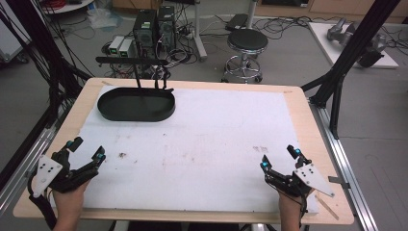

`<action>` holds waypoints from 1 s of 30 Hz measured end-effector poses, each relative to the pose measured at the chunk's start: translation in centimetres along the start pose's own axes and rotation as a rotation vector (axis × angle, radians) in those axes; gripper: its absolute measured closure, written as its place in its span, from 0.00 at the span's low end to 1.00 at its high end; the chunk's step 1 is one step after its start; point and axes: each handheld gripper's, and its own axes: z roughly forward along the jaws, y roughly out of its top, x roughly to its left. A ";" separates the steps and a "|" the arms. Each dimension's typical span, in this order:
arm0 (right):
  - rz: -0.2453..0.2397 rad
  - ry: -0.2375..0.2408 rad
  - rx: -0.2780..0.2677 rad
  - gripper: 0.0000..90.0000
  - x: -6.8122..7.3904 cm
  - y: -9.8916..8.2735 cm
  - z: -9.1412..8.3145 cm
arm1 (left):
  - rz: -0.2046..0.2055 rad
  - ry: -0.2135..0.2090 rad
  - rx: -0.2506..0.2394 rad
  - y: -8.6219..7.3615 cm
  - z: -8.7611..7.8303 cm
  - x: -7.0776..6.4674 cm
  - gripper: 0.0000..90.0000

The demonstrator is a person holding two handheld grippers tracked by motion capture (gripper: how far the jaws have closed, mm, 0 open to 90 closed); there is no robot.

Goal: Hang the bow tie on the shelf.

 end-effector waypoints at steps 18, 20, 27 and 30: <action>-0.012 -0.004 0.003 0.11 0.0 0.1 -0.4 | -0.022 -0.015 -0.009 -0.3 0.4 0.8 0.25; -0.013 -0.006 0.003 0.11 0.0 0.1 -0.4 | -0.021 -0.013 -0.009 -0.3 0.3 0.8 0.25; -0.011 -0.006 0.003 0.11 0.0 0.1 -0.4 | -0.026 -0.014 -0.013 -0.2 0.3 0.9 0.25; -0.012 -0.007 0.001 0.11 -0.1 0.2 -0.5 | -0.019 -0.010 -0.009 -0.2 0.4 0.8 0.25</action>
